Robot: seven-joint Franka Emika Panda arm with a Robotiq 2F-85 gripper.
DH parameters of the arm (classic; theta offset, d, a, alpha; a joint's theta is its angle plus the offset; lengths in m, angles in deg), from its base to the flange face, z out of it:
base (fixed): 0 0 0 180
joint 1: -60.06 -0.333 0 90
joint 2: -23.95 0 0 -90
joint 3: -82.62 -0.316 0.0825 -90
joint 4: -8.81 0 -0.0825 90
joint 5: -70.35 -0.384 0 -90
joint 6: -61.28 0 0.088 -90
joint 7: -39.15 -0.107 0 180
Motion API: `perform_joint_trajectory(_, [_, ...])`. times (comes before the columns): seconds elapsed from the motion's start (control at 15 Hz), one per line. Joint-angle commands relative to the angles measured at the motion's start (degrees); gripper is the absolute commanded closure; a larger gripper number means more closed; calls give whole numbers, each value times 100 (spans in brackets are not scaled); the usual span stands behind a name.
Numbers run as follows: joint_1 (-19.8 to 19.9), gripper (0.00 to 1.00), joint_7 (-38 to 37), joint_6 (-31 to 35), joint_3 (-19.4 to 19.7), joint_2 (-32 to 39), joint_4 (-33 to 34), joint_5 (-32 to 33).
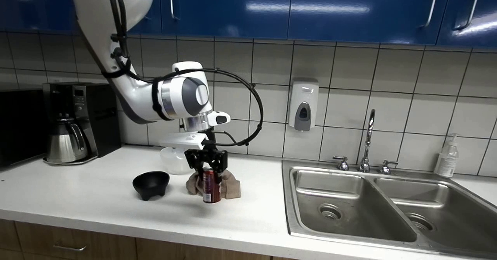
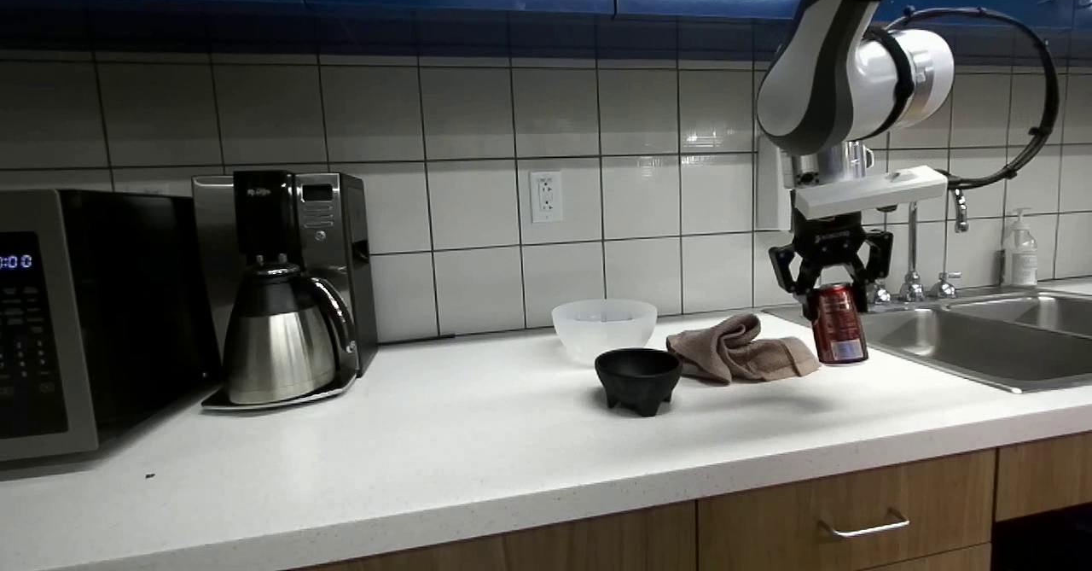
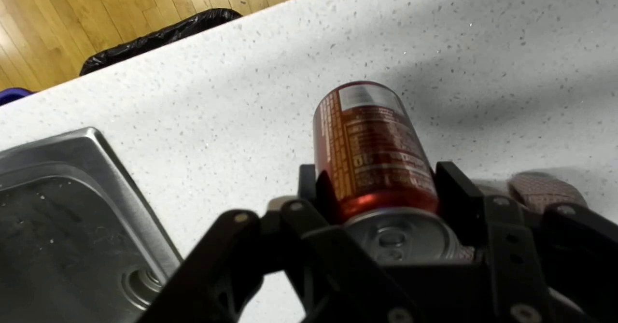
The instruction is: Remove the red can bottle from the opaque bowl and put it on the kitchen countertop
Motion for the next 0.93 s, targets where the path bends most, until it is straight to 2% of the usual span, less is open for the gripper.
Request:
perform_joint_trajectory(0.0, [202, 62, 428, 501, -77, -47, -349, -331])
perform_joint_trajectory(0.27, [258, 62, 651, 1129, -63, 243, -475, -588])
perform_joint_trajectory(0.47, [234, 62, 682, 1598, -5, 536, -463, -523])
perform_joint_trajectory(0.87, [275, 62, 993, 1987, -123, 675, -480, -820])
